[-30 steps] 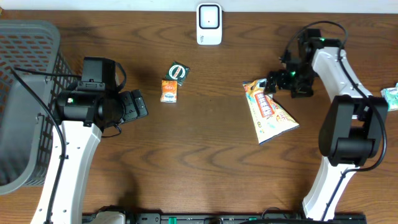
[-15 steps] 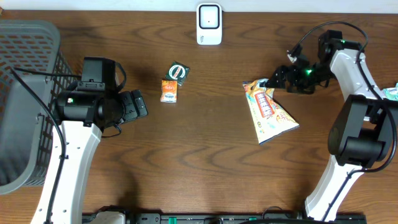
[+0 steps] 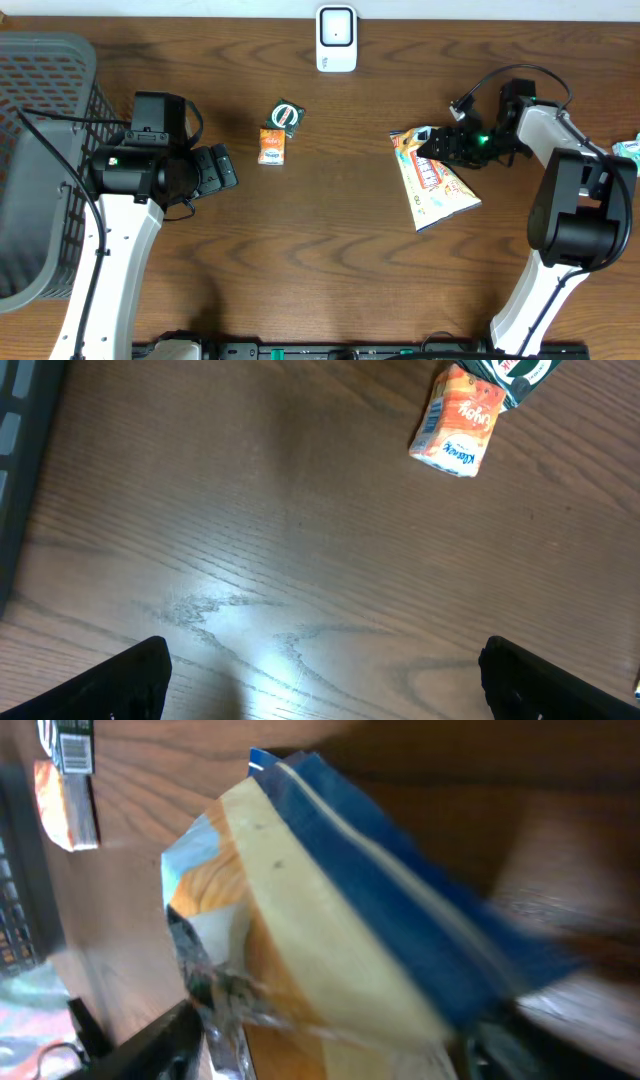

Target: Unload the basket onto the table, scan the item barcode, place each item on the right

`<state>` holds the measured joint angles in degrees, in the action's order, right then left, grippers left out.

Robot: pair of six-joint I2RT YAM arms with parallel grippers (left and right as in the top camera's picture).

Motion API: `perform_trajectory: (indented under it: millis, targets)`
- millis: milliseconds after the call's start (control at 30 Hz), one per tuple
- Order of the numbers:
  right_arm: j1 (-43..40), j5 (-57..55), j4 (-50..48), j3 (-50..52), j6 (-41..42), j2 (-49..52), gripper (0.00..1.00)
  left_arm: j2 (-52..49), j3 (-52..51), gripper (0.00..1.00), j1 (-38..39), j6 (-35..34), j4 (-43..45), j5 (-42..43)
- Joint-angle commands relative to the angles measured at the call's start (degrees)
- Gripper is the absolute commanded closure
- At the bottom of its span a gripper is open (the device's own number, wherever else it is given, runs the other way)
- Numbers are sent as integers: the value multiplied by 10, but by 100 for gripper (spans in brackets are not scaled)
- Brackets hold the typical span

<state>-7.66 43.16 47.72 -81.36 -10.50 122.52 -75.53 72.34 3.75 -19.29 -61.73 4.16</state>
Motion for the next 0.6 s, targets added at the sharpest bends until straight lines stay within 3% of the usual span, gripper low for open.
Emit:
perform_trajectory:
  millis: [0,100,233,400,567]
  targets:
    - [19,-5,-5,17,19,7,37,0,0,2,-3,1,-3,-2]
    - [31,-5,-10,17,30,7,56,0,0,2,-3,1,-3,-2]
    - [47,-5,-20,17,50,7,98,0,0,2,-3,1,-3,-2]
    - [54,25,-41,11,92,7,99,0,0,3,-3,1,-3,-2]
    - [54,167,-87,-18,93,7,99,0,0,3,-3,1,-3,-2]
